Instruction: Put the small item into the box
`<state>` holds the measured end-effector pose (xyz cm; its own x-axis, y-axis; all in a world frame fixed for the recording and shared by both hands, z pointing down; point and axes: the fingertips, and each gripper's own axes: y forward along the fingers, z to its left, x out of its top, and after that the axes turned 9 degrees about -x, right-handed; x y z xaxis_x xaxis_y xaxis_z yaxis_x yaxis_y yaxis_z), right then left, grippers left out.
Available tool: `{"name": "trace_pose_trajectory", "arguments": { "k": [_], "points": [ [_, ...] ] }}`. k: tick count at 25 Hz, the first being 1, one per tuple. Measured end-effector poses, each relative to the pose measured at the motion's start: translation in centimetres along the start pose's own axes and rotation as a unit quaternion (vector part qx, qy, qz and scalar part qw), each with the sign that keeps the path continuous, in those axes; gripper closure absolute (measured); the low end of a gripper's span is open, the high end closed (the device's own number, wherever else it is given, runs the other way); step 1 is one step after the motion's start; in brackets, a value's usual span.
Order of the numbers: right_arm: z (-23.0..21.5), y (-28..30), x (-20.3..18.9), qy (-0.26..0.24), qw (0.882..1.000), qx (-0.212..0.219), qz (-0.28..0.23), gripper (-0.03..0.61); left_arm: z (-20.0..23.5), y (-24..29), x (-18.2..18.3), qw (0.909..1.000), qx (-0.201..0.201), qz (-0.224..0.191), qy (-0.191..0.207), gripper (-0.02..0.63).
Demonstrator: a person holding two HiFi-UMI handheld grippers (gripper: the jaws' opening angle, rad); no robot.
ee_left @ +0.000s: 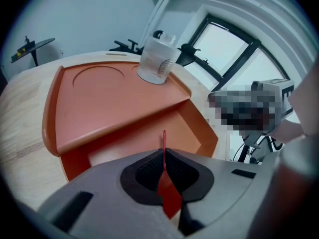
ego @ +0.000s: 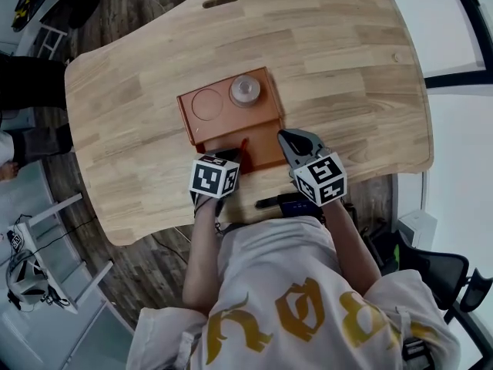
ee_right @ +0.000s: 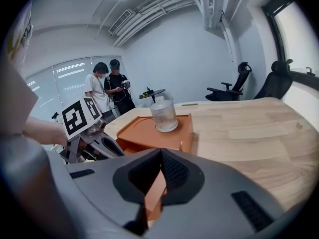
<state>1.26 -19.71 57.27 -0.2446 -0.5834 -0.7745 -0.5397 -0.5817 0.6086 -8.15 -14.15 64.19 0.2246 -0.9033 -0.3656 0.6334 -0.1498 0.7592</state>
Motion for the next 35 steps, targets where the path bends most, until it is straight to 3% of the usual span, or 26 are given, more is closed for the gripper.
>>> {"name": "trace_pose_trajectory", "arguments": {
  "k": [4, 18, 28, 35],
  "points": [
    [0.2, 0.3, -0.1, 0.001, 1.000, 0.003, 0.002, 0.566, -0.2, 0.6, -0.4, 0.9996, -0.010, 0.025, 0.004, 0.595],
    [0.6, 0.4, 0.2, 0.001, 1.000, 0.014, 0.003, 0.568, 0.1, 1.1, -0.4, 0.9990, -0.027, 0.025, -0.025, 0.595],
    [0.6, 0.0, 0.3, 0.002, 1.000, 0.014, 0.003, 0.566, -0.2, 1.0, 0.2, 0.9988, -0.033, 0.012, -0.035, 0.594],
    [1.1, -0.5, 1.0, -0.004, 1.000, 0.011, -0.011, 0.566, -0.4, -0.5, 0.9, 0.9996, -0.018, -0.013, -0.019, 0.589]
  ]
}}
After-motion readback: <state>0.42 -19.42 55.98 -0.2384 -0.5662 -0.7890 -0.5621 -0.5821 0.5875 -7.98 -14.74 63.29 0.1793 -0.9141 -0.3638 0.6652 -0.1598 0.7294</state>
